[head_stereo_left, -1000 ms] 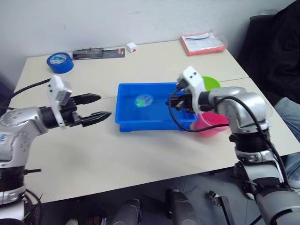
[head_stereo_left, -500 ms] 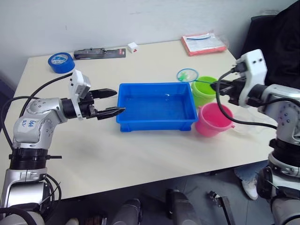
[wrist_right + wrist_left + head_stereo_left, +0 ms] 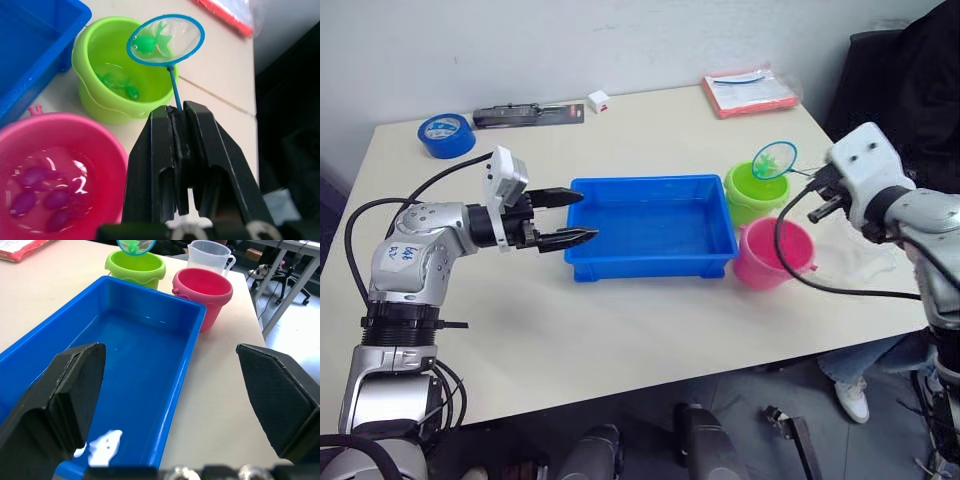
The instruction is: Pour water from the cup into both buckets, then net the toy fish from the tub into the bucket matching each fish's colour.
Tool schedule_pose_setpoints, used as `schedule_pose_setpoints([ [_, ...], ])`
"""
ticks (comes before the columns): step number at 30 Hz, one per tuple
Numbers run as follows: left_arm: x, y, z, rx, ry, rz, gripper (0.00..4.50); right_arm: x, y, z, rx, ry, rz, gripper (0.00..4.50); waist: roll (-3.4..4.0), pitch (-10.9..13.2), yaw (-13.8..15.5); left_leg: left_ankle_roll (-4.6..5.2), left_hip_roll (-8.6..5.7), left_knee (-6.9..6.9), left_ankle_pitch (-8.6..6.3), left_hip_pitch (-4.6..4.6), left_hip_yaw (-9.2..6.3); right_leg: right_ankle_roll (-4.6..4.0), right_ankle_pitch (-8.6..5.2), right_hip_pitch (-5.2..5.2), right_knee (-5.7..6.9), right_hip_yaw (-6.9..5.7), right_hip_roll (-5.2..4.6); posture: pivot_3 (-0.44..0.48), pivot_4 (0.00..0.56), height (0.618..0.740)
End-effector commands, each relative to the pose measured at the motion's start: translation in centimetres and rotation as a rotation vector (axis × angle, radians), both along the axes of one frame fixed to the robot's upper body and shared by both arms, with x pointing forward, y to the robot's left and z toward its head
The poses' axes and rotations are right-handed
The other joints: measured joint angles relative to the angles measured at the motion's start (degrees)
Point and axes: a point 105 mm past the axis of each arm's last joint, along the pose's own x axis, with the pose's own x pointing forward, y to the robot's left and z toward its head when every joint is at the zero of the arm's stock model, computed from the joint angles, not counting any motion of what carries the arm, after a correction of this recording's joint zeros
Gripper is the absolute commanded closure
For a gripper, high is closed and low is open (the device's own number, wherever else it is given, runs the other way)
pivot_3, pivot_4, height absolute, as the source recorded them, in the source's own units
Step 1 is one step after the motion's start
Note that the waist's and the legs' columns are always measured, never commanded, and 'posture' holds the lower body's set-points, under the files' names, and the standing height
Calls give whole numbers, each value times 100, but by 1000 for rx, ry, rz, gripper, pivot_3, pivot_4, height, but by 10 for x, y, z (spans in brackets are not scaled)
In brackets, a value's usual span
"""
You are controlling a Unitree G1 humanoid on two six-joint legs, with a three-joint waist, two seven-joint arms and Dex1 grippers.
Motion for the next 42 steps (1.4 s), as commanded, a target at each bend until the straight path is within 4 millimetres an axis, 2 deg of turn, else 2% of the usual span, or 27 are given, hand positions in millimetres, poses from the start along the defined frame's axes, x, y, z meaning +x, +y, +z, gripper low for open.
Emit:
schedule_pose_setpoints([
  [1, -2, 1, 10, 3, -43, -10, 0, -2, 6, 14, -295, -132, 26, 3710, 0, 0, 4, 0, 0, 0, 0, 0, 0, 0, 0, 0, -1, -1, 0, 0, 150, 740],
  [4, -3, 1, 9, 3, -40, -10, 0, -3, 6, 14, -505, -182, 47, 3710, 0, 0, 18, 0, -2, 2, 0, 0, 0, 0, 0, -1, 0, -1, 0, 0, 150, 740],
  [10, -5, 1, 8, 1, -37, -9, 0, -9, 5, 5, -775, -227, 68, 3710, 0, 0, 19, 0, 1, 1, 0, 0, 1, 0, 0, -2, -1, 0, 4, 0, 150, 740],
  [15, -6, -1, 6, -2, -32, -12, 0, -14, 7, -6, -878, -241, 81, 3710, 0, 0, 19, 0, 0, 2, 0, 0, 4, 0, 0, -2, -1, 3, 4, 0, 150, 740],
  [30, -6, -5, 5, -5, -24, -25, 0, -18, 10, 3, -1214, -393, 114, 3710, 0, 0, 14, 0, 0, 3, 0, 0, 7, 0, 0, -2, 0, 6, 6, 0, 150, 740],
  [42, -7, -8, 4, -8, -17, -34, 0, -21, 8, 1, -1334, -394, 133, 3710, 0, 0, 9, -1, 1, 4, 0, 1, 8, 0, 0, -2, 1, 8, 7, 0, 150, 740],
])
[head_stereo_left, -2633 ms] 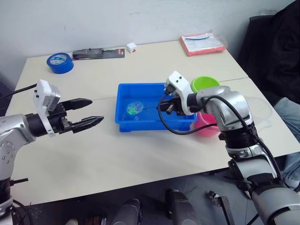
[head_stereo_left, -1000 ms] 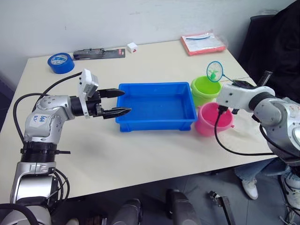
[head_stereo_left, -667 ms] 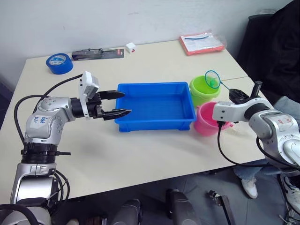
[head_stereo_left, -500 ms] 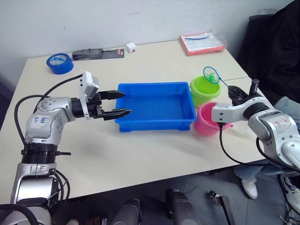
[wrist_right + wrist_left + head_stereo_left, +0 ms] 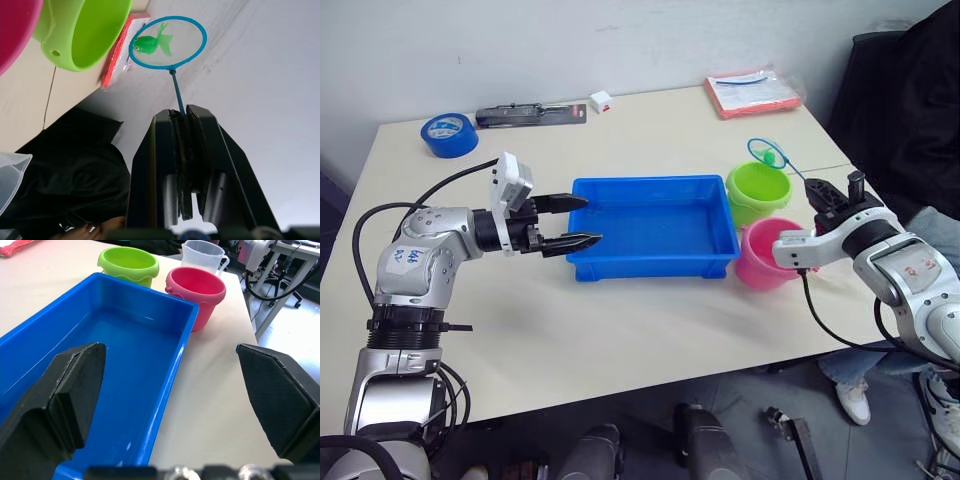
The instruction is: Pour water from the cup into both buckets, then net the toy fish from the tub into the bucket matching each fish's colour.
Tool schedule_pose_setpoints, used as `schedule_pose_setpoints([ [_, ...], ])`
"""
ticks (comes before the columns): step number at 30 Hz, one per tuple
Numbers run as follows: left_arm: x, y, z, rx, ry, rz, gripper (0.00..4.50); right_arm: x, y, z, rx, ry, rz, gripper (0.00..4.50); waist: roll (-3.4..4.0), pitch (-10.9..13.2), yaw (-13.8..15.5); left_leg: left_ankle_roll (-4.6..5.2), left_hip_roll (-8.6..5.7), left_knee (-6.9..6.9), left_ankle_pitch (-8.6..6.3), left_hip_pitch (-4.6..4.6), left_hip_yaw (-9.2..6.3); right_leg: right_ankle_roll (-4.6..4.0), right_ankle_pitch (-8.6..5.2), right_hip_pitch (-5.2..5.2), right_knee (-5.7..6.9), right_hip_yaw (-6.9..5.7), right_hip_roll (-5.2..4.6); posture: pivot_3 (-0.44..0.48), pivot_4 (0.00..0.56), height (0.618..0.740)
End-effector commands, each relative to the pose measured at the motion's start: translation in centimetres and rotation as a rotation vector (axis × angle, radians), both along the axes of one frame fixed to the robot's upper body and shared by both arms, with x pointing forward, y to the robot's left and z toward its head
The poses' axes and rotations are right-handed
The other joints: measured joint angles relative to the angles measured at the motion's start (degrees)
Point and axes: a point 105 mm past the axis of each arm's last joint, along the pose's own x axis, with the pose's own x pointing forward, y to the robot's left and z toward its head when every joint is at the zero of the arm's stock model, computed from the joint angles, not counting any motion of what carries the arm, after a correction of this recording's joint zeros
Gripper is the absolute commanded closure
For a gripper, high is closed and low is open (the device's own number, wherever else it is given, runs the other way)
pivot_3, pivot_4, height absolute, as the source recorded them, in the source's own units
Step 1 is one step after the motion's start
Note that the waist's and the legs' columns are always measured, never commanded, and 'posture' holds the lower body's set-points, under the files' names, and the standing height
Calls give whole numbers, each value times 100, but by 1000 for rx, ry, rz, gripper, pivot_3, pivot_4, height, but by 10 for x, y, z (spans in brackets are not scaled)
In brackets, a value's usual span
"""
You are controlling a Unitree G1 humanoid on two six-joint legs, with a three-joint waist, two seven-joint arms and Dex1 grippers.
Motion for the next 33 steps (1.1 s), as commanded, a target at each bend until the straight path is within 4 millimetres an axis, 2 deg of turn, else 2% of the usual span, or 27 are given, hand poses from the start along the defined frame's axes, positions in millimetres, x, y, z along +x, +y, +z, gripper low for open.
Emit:
schedule_pose_setpoints([
  [1, -4, -4, 8, -4, -37, -20, 0, -3, -4, 19, -40, -68, -15, 3710, 0, 0, -1, 0, 0, 0, 0, 0, 0, 0, 0, 0, 0, 0, 0, 0, 150, 740],
  [6, -4, -4, 7, -6, -36, -21, 0, -2, -3, 17, -85, -59, -12, 3710, 0, 0, -3, 0, 0, 0, 0, 0, 0, 0, 0, 0, 0, 0, 0, 0, 150, 740],
  [23, -4, -5, 7, -9, -37, -24, 0, -5, -4, 16, -43, -37, -23, 3710, 0, 0, -5, 0, 0, 1, 0, 0, 1, 0, 0, 0, 7, 2, 0, 0, 150, 740],
  [27, -7, -2, 8, -9, -35, -33, 0, -9, 3, 19, 178, 34, 1, 3710, -1, 0, -5, 0, 1, 1, 0, 1, 1, 0, 0, 0, 9, 2, 0, 0, 150, 740],
  [31, -13, 3, 13, -28, -30, -52, 0, -14, 5, 39, 499, 92, 13, 3710, -1, 0, -19, 0, 3, 2, 0, 1, 1, 0, 0, 2, 10, 2, 1, 0, 150, 740],
  [33, -16, 6, 17, -19, -39, -57, 0, -15, 13, 57, 711, 136, 58, 3710, -1, 0, -26, 0, 3, 3, 0, 2, 1, 0, 0, 2, 10, 3, 1, 0, 150, 740],
])
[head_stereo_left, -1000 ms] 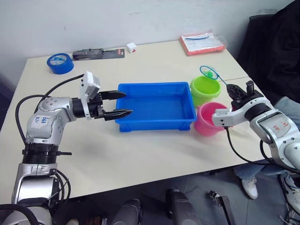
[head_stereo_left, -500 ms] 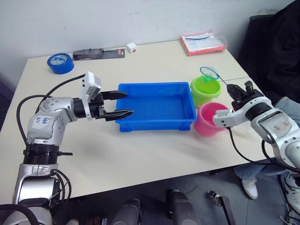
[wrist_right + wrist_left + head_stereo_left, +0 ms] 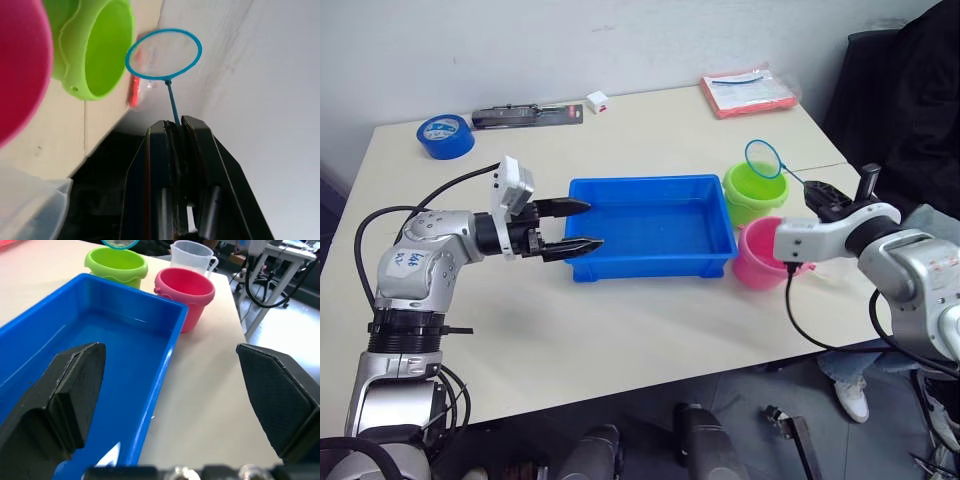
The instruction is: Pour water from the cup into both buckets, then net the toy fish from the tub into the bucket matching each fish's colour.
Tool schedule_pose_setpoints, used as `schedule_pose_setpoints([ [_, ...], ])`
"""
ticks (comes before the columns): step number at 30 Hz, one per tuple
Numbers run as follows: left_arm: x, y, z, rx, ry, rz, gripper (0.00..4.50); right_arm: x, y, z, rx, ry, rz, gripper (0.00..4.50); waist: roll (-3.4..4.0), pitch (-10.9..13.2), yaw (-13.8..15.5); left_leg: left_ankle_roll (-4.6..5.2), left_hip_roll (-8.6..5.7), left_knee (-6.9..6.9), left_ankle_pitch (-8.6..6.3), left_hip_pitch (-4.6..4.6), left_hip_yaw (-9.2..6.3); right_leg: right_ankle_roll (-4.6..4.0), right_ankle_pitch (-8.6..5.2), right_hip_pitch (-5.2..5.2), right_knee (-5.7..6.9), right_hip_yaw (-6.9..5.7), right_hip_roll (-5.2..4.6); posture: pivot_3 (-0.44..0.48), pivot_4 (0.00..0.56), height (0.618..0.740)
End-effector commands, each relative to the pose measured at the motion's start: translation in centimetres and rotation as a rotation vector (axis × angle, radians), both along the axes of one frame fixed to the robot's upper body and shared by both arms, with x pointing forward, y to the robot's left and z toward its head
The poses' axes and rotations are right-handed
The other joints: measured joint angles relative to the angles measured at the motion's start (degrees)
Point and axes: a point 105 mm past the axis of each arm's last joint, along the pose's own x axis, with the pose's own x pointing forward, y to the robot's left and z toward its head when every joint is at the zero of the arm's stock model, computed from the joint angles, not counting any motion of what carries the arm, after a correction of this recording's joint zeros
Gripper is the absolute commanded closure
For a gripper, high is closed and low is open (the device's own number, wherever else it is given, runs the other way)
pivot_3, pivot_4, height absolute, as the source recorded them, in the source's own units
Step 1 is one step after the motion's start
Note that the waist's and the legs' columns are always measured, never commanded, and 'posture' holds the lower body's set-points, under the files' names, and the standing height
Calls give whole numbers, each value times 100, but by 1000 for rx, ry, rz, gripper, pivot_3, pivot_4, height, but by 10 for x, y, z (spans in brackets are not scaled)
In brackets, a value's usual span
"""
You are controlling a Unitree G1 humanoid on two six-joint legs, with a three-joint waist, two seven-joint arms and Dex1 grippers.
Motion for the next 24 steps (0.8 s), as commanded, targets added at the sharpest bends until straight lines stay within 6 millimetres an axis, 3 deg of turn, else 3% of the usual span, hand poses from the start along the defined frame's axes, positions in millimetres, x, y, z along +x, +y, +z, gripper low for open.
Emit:
schedule_pose_setpoints([
  [1, -9, 6, 21, -11, -65, -23, 0, -9, 11, 43, 310, 10, 67, 3710, 0, 0, -9, 0, 1, 1, 0, 0, 0, 0, 0, 1, -2, 0, 1, 0, 150, 740],
  [4, -13, 8, 28, 6, -58, -22, 0, -16, 33, 40, 529, 183, 189, 3710, -1, -1, 2, -2, 7, 1, -1, 1, -10, 0, 0, 2, 1, 0, 2, 0, 150, 740],
  [8, -24, 12, 21, 100, -26, -30, 0, -30, 64, 31, 775, 395, 369, 3710, -1, -1, 9, -4, 7, 0, -2, 0, -25, -1, 0, 14, -11, 2, 1, 0, 150, 740],
  [12, -41, 10, 20, 181, -62, -92, 0, -50, 92, 4, 895, 698, 544, 3710, -2, -1, 23, -2, 2, -1, -1, 0, -26, -1, 0, 13, -11, 1, -3, 0, 150, 740],
  [18, -63, 7, 4, 250, -25, -162, 0, -72, 117, -33, 909, 1101, 639, 3710, -1, -1, 29, -2, 3, -1, -1, 0, -27, -1, 0, 16, -11, 3, -4, 0, 150, 740],
  [24, -80, 3, -13, 294, 18, -225, 0, -73, 135, -61, 843, 1232, 690, 3710, -1, -1, 15, -2, 6, -5, -2, 1, -26, -1, 0, 14, -14, 5, -3, 0, 150, 740],
])
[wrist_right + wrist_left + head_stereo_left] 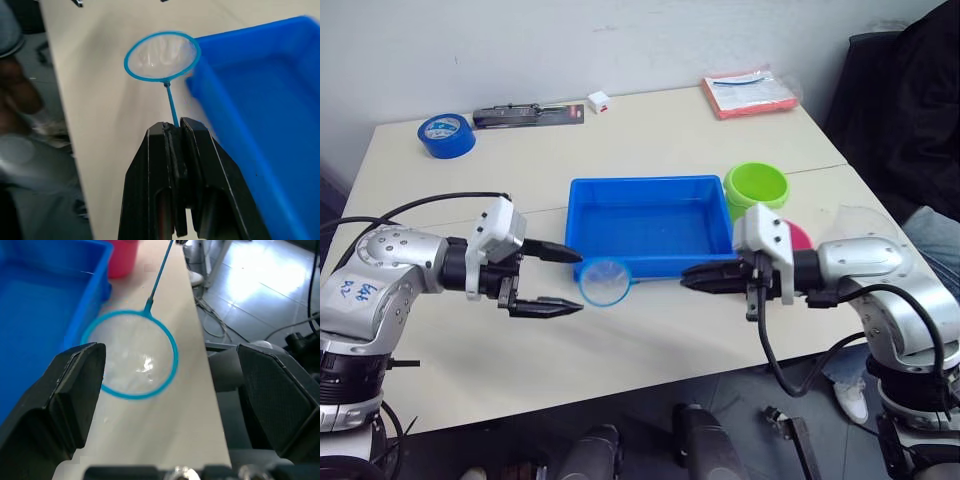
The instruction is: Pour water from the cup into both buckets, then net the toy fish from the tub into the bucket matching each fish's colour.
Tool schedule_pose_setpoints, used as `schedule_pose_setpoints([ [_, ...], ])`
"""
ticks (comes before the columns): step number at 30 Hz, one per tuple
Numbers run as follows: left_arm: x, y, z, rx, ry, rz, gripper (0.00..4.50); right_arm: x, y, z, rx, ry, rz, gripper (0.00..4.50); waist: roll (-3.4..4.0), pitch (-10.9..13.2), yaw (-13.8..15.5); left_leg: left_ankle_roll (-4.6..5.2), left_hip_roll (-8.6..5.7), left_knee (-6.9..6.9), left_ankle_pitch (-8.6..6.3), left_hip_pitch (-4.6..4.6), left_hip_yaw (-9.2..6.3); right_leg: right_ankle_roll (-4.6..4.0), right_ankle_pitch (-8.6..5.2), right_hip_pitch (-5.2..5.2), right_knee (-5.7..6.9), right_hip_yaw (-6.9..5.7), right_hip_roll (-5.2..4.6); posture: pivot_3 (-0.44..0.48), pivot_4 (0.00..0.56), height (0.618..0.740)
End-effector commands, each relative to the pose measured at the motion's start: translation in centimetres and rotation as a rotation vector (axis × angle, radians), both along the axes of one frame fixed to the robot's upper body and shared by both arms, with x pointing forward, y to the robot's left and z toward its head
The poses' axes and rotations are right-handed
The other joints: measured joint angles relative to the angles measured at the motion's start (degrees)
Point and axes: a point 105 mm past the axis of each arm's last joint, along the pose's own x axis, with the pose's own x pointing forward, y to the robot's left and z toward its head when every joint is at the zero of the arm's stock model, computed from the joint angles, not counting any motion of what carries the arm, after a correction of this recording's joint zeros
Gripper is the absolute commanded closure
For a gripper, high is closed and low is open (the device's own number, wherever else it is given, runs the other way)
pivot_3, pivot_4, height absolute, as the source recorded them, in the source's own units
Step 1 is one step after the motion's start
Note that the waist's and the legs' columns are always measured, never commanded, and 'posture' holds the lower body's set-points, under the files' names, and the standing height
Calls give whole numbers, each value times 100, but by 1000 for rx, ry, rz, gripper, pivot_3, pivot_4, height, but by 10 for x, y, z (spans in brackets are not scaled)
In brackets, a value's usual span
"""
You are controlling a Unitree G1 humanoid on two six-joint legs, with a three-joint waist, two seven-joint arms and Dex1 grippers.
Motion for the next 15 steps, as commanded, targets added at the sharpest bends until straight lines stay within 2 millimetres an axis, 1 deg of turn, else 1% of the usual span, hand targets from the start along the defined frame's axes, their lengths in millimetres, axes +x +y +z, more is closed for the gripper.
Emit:
schedule_pose_setpoints([
  [1, -11, -4, -4, 38, -19, -55, 0, 1, 14, -14, -16, -12, 72, 3710, 0, 0, 5, 0, -1, 0, 0, 1, 0, 0, 0, 1, 0, 0, -1, 0, 150, 740],
  [4, -16, -9, -17, 48, -9, -80, 0, 12, 25, -37, -65, -32, 103, 3710, -1, 0, 0, 0, -1, 0, 0, 4, 3, 0, 0, 3, -1, -1, 0, 0, 150, 740],
  [7, -17, -13, -30, 62, -17, -86, 0, 23, 33, -54, -85, -33, 108, 3710, 0, 0, -1, 0, -1, 0, 0, 4, 6, 0, 0, 1, 0, -3, 0, 0, 150, 740],
  [11, -16, -15, -44, 88, -38, -76, 0, 28, 38, -68, -97, -23, 125, 3710, 0, 0, 2, 0, -2, 1, 0, 3, 7, 0, 0, 1, 0, -7, 1, 0, 150, 740],
  [14, -15, -15, -46, 90, -57, -68, 0, 31, 38, -70, -96, -21, 125, 3710, 0, 0, 6, 0, -2, 2, 0, 3, 6, 0, 0, 1, -1, -9, 1, 0, 150, 740],
  [15, -13, -14, -45, 89, -68, -57, 0, 33, 37, -70, -94, -19, 122, 3210, 0, 0, 5, 0, -2, 2, 0, 3, 6, 0, 0, 1, 0, -9, 1, 0, 150, 740],
])
